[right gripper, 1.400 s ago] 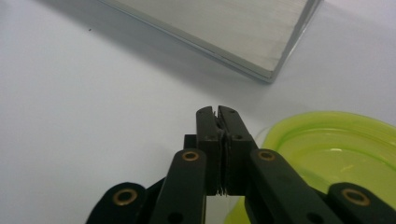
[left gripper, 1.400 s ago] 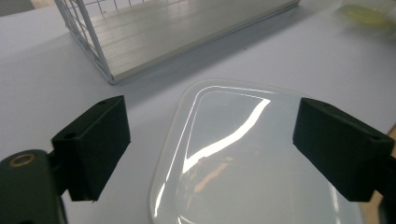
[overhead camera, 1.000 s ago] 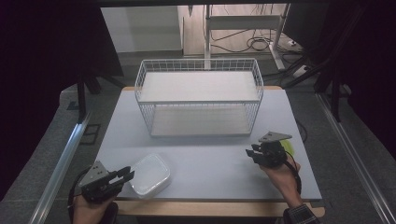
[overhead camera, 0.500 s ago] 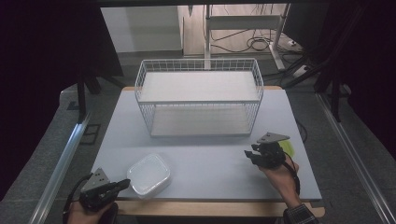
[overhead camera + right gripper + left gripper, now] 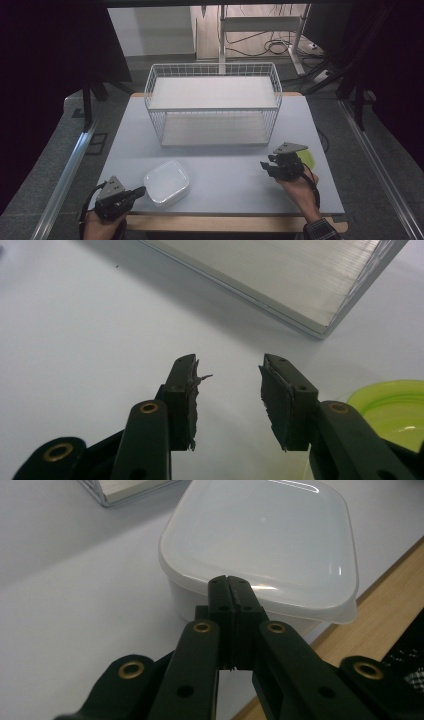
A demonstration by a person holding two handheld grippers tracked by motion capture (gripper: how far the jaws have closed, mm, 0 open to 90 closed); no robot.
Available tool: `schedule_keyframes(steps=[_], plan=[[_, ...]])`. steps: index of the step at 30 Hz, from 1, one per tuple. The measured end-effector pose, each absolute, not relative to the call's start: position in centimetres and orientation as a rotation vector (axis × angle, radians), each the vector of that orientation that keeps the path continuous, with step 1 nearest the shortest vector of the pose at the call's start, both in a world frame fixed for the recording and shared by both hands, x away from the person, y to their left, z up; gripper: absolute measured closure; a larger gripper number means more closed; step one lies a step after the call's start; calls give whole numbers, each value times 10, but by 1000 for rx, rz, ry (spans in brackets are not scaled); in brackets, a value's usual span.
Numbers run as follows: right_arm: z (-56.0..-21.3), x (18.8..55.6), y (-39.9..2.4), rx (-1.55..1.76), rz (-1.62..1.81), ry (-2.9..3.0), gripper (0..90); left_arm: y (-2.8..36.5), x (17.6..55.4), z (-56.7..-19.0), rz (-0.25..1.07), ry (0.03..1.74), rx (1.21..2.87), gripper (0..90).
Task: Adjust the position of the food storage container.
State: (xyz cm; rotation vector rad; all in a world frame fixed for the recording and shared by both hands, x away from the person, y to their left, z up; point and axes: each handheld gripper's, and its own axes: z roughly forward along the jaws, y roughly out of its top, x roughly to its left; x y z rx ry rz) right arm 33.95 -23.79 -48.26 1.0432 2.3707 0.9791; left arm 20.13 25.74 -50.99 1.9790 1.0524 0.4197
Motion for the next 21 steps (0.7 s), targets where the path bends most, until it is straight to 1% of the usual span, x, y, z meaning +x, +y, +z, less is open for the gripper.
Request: schedule_keyframes(steps=[10,15,21], plan=[[-483,340,-234,1035,993,2382,583,247,223,-516,397,1072,1961,898],[-484,340,-231,1037,999,2389,582,241,235,-523,356,1103,1996,897],[-486,340,-227,1043,1014,2402,581,233,245,-523,352,1098,2008,897]])
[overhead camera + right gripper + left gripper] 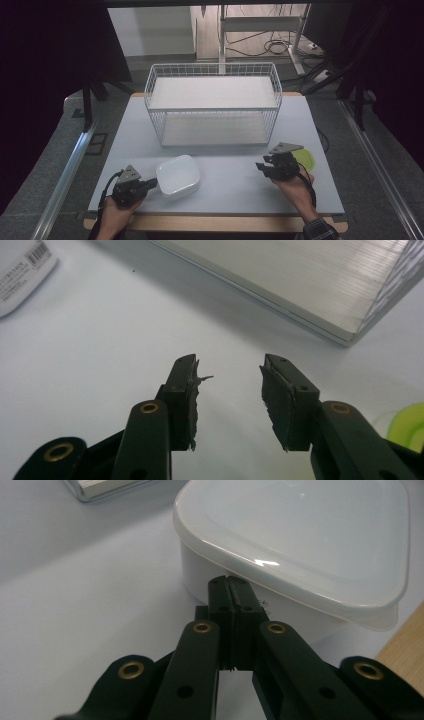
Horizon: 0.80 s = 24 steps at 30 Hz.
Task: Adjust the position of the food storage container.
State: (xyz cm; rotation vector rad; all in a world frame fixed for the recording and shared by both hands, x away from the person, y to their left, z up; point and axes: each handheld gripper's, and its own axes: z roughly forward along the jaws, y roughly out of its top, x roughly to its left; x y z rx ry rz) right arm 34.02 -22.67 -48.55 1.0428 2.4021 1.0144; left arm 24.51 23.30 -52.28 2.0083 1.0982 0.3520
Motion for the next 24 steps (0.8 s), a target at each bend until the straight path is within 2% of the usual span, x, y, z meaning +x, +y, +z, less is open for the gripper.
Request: schedule_keyframes(steps=[10,24], plan=[[-488,341,-220,1034,1060,2464,606,213,267,-524,328,1065,2036,897],[-493,338,-208,968,1031,2494,558,184,292,-522,301,995,2066,897]])
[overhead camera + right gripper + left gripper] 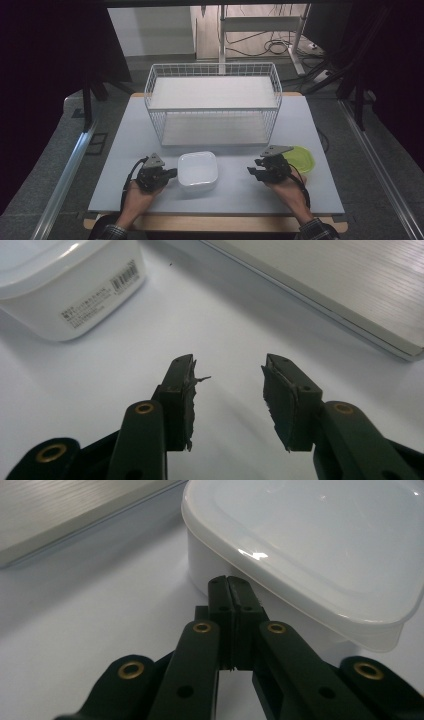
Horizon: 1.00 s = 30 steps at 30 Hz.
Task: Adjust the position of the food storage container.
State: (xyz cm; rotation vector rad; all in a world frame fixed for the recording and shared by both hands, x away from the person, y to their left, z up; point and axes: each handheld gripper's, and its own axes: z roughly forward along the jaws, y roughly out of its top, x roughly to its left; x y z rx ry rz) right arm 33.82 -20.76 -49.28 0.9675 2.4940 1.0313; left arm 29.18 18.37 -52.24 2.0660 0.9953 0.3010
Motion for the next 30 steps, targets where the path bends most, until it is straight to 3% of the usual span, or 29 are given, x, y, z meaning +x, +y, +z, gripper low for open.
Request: schedule_keyframes(steps=[21,23,30], plan=[[-495,338,-207,965,1019,2498,514,134,314,-522,268,886,2110,891],[-495,338,-208,968,1021,2494,506,136,314,-521,263,903,2103,837],[-495,339,-212,976,1042,2487,408,148,313,-517,315,942,2098,398]])
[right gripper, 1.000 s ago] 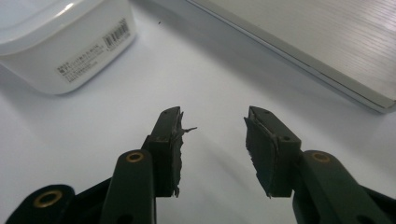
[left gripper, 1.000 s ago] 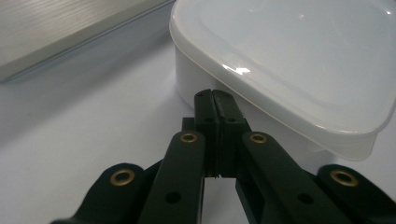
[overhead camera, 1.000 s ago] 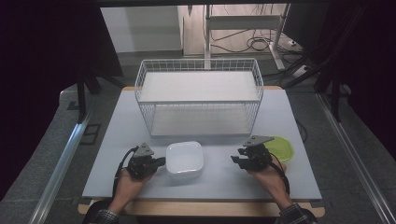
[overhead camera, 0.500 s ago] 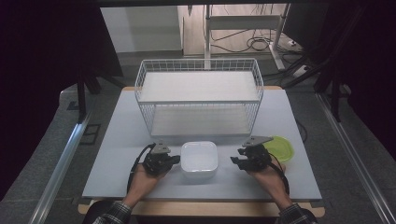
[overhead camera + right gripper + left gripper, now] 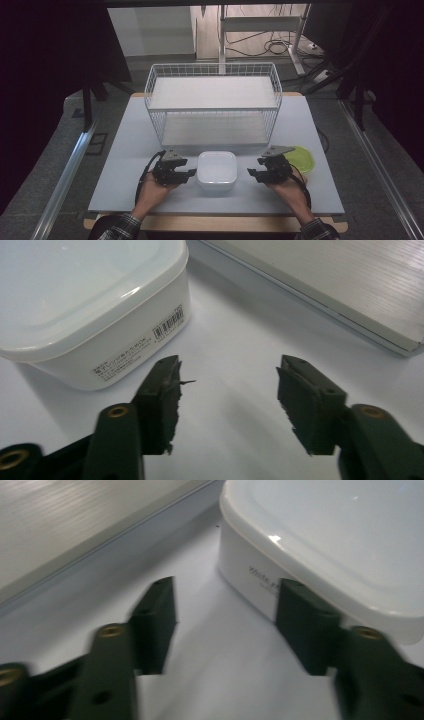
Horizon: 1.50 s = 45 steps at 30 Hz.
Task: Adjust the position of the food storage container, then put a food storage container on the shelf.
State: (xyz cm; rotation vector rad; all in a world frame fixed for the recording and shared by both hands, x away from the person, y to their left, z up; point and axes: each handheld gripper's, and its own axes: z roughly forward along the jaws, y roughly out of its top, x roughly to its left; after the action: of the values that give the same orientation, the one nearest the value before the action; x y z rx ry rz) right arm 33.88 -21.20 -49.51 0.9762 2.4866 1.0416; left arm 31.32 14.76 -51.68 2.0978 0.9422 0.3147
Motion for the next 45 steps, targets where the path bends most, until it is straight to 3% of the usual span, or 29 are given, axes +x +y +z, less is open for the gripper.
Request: schedule_keyframes(steps=[5,11,23,37,40,45], plan=[[-497,340,-212,973,1061,2485,313,153,312,-516,341,940,2115,163],[-498,340,-213,975,1087,2469,236,162,311,-514,375,938,2085,80],[-496,341,-214,976,1183,2458,117,168,312,-516,389,879,2053,52],[-493,339,-202,948,1229,2475,75,155,314,-499,239,841,2022,30],[-493,337,-195,955,1238,2484,21,151,315,-496,213,836,2006,35],[-491,335,-186,980,1250,2493,18,145,318,-493,202,819,2011,63]])
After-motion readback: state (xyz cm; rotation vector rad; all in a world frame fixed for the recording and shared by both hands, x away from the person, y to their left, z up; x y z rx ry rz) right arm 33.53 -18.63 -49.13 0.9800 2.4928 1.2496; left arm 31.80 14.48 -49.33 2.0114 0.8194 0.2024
